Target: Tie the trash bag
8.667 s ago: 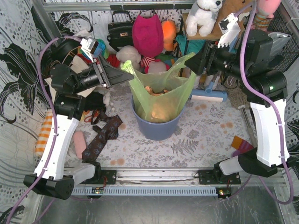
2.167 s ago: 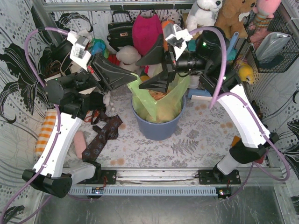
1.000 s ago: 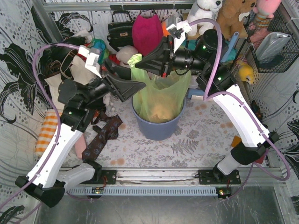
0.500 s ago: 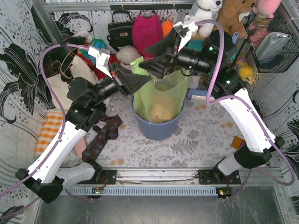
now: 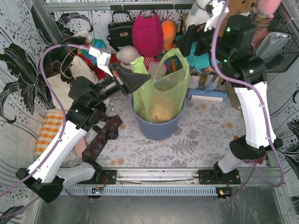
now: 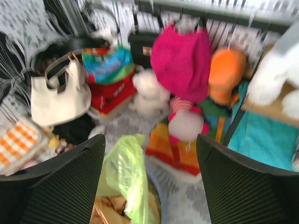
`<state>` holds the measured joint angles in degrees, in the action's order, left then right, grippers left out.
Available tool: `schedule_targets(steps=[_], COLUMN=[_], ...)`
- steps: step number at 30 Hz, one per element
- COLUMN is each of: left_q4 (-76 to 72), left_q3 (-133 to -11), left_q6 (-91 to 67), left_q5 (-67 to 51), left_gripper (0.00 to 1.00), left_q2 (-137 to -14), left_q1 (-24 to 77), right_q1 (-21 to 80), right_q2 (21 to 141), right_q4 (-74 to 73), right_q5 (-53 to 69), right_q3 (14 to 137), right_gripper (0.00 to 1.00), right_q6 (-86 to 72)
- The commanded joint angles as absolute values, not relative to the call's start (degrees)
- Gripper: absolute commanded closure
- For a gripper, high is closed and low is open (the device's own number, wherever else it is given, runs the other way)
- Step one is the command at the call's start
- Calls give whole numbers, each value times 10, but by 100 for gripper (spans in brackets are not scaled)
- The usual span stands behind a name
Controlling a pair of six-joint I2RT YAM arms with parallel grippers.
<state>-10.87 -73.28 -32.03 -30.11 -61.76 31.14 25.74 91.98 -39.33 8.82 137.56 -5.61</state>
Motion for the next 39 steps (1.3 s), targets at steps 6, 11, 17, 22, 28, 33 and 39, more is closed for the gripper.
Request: schedule_targets(steps=[6, 11, 17, 22, 28, 33, 39], left_q4=[-105, -101, -91, -90, -93, -101, -108], left_q3=[-752, -760, -766, -770, -775, -772, -774], left_q6=[-297, -292, -285, -285, -289, -296, -301], left_q5=[-280, -280, -274, -277, -284, -288, -292], left_gripper=[100, 100, 100, 100, 100, 100, 100], left_q2=[-634, -638, -635, -636, -638, -637, -639], left_q1=[314, 314, 314, 314, 314, 313, 314], right_q1=[250, 250, 249, 250, 250, 250, 249], right_q2=[907, 916, 932, 947, 972, 1000, 1039], right_q4=[-418, -407, -432, -474, -485, -507, -534], right_q5=[137, 175, 217, 218, 211, 201, 178], right_q3=[1288, 1284, 1327, 1359, 1369, 1410, 1467], right_gripper=[32, 48, 43, 39, 40, 41, 33], right_q6=[-86, -94, -113, -108, -101, -89, -62])
